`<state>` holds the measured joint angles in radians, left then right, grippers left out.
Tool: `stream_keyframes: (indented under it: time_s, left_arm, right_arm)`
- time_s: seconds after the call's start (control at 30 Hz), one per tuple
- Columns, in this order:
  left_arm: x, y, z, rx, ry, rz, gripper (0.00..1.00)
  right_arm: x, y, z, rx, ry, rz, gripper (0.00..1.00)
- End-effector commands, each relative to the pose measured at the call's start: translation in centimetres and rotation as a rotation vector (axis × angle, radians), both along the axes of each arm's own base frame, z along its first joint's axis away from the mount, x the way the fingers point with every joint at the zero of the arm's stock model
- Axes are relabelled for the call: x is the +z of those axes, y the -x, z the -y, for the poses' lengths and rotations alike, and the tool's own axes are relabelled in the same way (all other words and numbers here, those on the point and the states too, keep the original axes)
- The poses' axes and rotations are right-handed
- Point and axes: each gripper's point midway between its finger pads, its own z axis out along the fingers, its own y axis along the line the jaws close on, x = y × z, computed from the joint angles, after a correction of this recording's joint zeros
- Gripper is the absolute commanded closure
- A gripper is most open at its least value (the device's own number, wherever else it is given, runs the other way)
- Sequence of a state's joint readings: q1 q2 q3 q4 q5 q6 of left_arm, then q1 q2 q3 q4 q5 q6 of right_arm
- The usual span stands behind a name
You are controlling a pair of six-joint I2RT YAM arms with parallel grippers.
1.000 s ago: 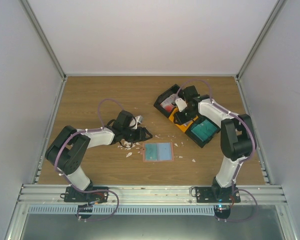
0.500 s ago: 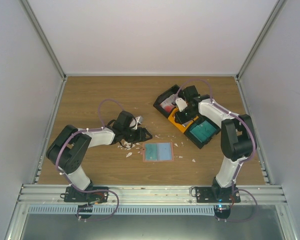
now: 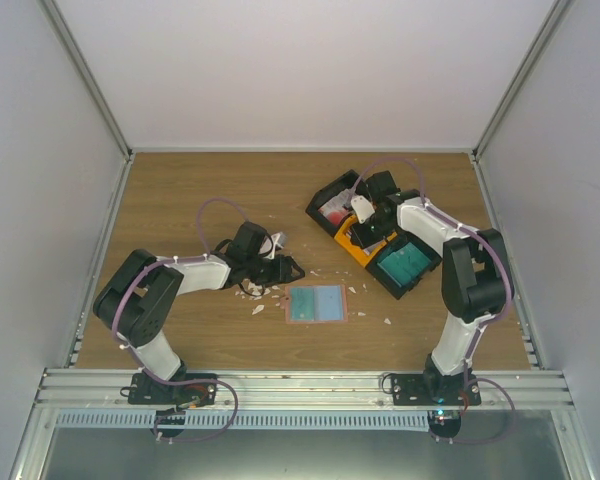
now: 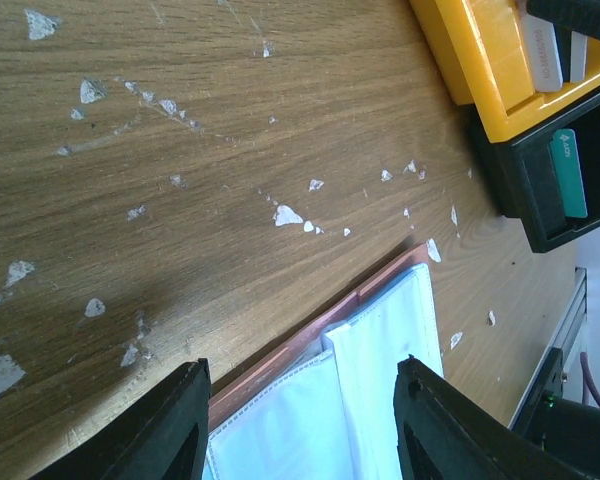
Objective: Put the credit cards into the card holder
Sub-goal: Pick up the credit card from the storage box.
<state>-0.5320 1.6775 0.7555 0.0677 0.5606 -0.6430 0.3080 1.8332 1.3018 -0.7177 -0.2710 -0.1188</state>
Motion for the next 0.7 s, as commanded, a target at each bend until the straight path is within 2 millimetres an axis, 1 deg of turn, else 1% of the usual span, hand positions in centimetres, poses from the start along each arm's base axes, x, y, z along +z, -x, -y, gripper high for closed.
stream_keyframes:
  time_s: [0.0,0.27,0.47,0.57,0.67]
  left_arm:
    - [1.2,-1.4,0.7,-0.01,0.033,0.058,0.47]
    - [1.2,-1.4,0.7,-0.009,0.032,0.056,0.47]
    - [1.4,-1.5,0.7,-0.008,0.035,0.064,0.47]
    - [1.9,-1.5,0.8,-0.009,0.043,0.079,0.47]
    - [2.6,-1.6,0.9,-0.007,0.058,0.097,0.46]
  right_arm:
    - [1.1,0.4,0.0,0.001,-0.023,0.007,0.89]
    - [2.1,0.3,0.0,0.0,-0.029,0.031,0.9]
    - [2.8,-0.1,0.4,-0.012,-0.013,0.06,0.95]
    - [3.8,-1.1,1.3,-0.056,0.009,0.112,0.97]
    - [5.9,-2.2,2.2,-0.112,0.016,0.185,0.99]
